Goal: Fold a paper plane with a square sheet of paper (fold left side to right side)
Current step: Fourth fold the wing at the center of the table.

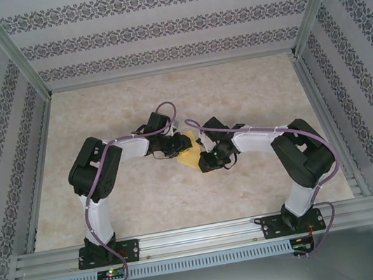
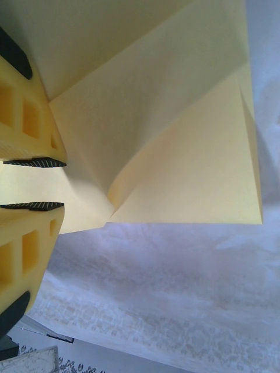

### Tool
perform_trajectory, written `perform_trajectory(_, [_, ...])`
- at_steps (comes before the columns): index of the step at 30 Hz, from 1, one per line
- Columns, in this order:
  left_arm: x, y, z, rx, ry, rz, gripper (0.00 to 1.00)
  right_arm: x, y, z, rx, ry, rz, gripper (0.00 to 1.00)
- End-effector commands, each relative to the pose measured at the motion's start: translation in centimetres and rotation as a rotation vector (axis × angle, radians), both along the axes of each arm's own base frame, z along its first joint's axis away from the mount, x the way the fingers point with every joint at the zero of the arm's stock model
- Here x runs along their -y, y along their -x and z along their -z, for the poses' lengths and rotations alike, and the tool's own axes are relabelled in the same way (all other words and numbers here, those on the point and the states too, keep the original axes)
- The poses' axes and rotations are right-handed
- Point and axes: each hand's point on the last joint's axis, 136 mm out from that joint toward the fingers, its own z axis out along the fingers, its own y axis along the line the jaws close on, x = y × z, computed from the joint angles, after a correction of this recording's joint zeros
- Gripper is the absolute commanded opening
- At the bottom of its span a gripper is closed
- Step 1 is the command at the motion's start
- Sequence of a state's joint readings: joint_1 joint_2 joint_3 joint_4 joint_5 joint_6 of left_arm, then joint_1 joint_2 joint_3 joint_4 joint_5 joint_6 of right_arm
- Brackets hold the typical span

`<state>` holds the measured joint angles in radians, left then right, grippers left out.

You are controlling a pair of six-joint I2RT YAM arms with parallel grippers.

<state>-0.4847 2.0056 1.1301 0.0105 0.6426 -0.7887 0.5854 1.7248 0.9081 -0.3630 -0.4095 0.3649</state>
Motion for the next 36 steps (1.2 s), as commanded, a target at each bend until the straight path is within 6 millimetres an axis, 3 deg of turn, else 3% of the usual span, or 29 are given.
perform_trajectory(1, [-2.3, 1.9, 3.8, -0.085, -0.144, -0.015, 0.27, 1.1, 1.7, 1.0, -0.054, 0.060, -0.012, 0.18])
perform_trajectory(16, [-2.4, 1.9, 3.9, -0.087, -0.149, -0.015, 0.27, 2.1, 3.9, 1.3, -0.103, -0.024, 0.046, 0.15])
perform_trajectory(23, [-2.2, 1.8, 3.7, -0.082, -0.136, -0.017, 0.27, 1.0, 0.9, -4.5, 0.032, -0.162, 0.070, 0.11])
perform_trajectory(26, [-2.2, 1.8, 3.6, -0.081, -0.134, -0.016, 0.27, -0.3, -0.8, -5.9, 0.067, -0.224, 0.077, 0.10])
perform_trajectory(32, [-2.1, 1.8, 3.5, -0.082, -0.129, -0.014, 0.27, -2.2, -2.9, -3.3, 0.019, -0.220, 0.085, 0.09])
perform_trajectory(36, [-1.9, 1.7, 3.2, -0.075, -0.122, -0.010, 0.27, -1.6, -3.2, -1.2, -0.005, -0.164, 0.112, 0.10])
